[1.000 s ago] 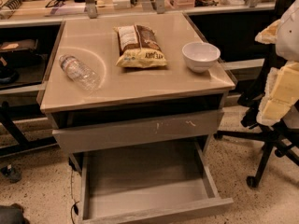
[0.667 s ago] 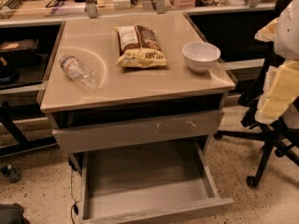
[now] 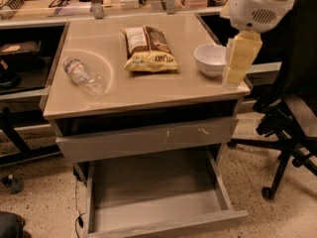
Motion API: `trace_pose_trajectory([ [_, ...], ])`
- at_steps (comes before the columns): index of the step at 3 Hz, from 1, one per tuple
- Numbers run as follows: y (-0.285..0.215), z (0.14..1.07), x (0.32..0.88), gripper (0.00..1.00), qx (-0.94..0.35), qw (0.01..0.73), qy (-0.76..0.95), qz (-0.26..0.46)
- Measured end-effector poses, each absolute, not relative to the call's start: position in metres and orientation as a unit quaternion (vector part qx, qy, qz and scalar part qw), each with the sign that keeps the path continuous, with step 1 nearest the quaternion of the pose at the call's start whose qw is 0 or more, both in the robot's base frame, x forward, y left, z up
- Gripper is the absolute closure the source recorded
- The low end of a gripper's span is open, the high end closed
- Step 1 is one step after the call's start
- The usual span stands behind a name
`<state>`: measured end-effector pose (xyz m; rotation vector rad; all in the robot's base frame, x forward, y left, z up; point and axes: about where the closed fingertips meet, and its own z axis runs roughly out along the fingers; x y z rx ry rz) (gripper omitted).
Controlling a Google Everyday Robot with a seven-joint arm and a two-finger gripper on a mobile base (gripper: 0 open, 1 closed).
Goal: Place brown chip bag into middle drawer
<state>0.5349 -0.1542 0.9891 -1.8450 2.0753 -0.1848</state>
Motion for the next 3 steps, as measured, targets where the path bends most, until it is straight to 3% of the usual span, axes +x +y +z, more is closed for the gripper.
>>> trace_pose_trajectory([
  [3,-0.059,0.986,0.662,0.0,-0.709,0.175,0.681,-0.058],
])
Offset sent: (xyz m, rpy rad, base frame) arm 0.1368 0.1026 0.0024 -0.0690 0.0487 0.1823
